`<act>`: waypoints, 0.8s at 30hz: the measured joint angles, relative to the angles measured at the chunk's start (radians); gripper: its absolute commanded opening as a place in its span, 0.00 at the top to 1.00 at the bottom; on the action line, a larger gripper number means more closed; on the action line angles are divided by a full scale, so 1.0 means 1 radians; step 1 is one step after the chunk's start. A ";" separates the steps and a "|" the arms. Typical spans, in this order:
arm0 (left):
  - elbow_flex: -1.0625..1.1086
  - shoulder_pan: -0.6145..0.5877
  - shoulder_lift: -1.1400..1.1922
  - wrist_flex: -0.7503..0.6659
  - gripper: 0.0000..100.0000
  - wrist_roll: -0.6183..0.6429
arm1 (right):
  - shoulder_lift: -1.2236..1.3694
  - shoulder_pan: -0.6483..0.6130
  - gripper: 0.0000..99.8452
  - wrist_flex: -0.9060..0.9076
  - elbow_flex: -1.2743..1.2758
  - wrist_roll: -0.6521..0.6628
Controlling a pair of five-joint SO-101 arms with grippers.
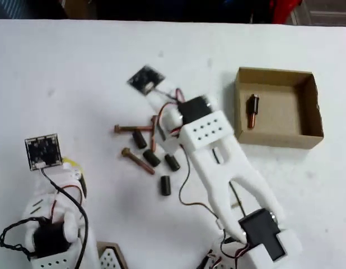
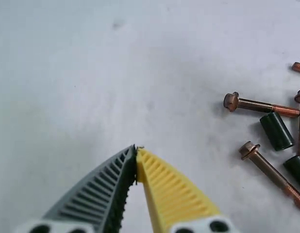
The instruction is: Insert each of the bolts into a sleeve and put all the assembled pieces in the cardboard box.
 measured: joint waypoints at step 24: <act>0.000 0.000 0.000 0.000 0.98 0.000 | 0.153 -0.127 0.83 -0.407 0.239 0.060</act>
